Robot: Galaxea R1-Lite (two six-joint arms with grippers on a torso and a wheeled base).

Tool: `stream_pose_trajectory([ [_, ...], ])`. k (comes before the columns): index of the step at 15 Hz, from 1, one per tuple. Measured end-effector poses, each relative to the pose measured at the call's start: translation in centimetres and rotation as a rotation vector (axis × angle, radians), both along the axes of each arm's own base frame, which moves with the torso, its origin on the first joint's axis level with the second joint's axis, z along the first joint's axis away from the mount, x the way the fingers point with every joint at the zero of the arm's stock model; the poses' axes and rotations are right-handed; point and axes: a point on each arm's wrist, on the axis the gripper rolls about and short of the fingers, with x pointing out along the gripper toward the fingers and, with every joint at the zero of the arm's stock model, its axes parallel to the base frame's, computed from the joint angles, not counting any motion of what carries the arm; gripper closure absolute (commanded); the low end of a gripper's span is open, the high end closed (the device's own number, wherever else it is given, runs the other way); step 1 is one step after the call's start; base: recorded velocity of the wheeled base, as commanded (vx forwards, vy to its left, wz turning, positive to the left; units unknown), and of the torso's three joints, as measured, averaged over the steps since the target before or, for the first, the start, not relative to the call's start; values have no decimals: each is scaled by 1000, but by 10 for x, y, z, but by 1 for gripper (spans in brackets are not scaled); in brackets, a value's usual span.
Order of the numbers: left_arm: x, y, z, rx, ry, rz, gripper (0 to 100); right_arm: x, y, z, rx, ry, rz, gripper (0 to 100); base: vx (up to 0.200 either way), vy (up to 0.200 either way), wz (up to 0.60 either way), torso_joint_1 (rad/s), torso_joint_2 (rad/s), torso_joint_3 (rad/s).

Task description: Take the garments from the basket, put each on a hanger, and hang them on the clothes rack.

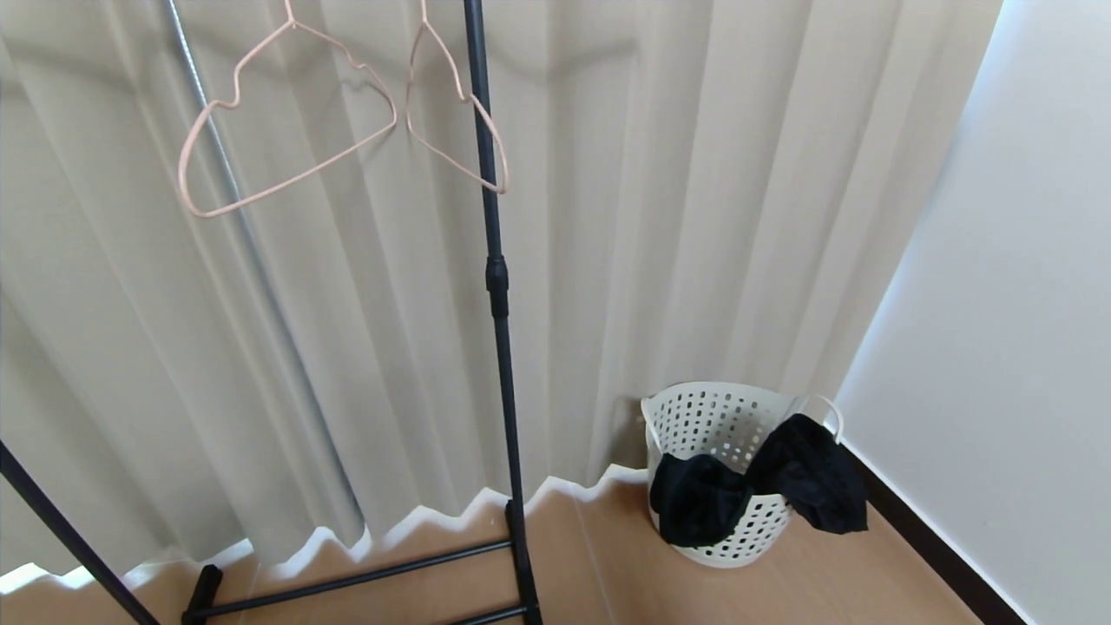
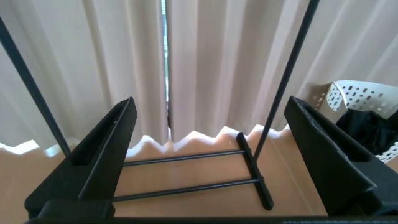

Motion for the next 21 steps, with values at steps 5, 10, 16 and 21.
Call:
stream_pose_trajectory([
  [5, 0, 0, 0, -1, -2, 0, 0, 0, 0, 0, -3, -1, 1, 0, 0, -200, 0, 2, 1, 4],
  [10, 0, 0, 0, 0, -2, 1, 0, 0, 0, 0, -2, 0, -2, 0, 0, -200, 0, 1, 3, 2],
  [16, 0, 0, 0, -2, 0, 1, 0, 0, 0, 0, 9, 0, -7, 0, 200, -200, 0, -1, 4, 4],
  [21, 0, 0, 0, 0, -1, 0, 0, 0, 0, 0, 7, 2, -9, 0, 40, 0, 0, 0, 0, 0],
])
